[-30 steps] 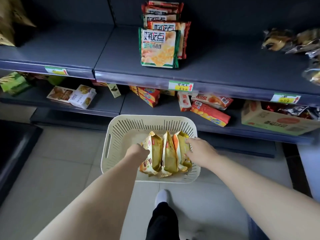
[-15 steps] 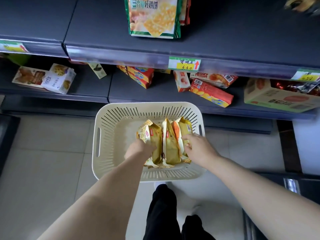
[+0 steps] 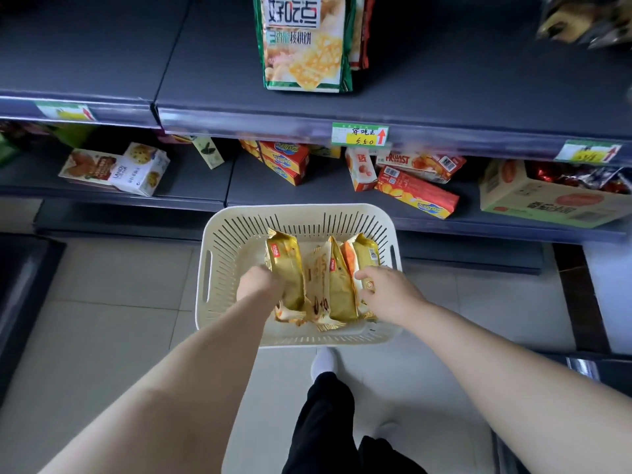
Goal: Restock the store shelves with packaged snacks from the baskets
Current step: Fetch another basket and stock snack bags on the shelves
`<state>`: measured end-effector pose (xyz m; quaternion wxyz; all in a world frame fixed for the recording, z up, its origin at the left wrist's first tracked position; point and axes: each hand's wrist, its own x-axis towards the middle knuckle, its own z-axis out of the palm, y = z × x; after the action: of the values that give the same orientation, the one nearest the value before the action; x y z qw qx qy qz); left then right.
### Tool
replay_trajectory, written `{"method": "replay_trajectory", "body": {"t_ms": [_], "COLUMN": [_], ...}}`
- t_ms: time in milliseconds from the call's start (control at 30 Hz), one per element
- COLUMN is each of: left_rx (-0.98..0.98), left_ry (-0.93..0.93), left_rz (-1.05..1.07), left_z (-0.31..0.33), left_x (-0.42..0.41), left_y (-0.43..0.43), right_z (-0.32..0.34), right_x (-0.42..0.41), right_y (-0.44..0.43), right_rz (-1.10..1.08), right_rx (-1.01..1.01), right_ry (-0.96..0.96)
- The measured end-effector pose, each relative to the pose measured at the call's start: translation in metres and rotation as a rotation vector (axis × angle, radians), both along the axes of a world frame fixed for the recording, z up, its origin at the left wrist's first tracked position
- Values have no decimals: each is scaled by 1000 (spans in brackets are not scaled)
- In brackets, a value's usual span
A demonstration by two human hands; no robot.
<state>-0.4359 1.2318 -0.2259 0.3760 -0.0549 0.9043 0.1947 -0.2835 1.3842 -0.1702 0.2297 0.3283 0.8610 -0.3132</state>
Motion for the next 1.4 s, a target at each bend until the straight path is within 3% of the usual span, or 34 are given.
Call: {"method": "replay_trajectory", "body": {"t_ms": [133,300,600,667,767,833,900,1033,1100,1267,1400], "left_rx": [210,396,570,655,721,658,608,674,710,733,792], "left_ry": [-85,-158,-236,-217,-55,161,249,-100,-193,-119,-20], "left_rz": [244,313,223,216,222,208,194,216,187,216,210], "left_z": [38,115,201,211,214,210,211,220,221,233,256], "left_x": [4,39,130,147,158,155,157,174,182,200,211], "left_y": [-1,11,45,50,49,46,43,44,48,63,75], "right_z": [19,50,84,90,102,110,114,126,132,165,186], "right_x": [10,37,103,116,134,146,157,177,185,201,214], "right_y": [-6,-16,-22,-16,-4,3,10,23,32,47,54], "right_rz": [61,88,-286,-418,-684,-832,-933,-961,-975,-999,-819], "right_rx": [6,35,8,-75,-356,-518,-658,-803,-800,-806,-535], "right_ry": [30,107,494,547,613,625,641,714,768,871,849]}}
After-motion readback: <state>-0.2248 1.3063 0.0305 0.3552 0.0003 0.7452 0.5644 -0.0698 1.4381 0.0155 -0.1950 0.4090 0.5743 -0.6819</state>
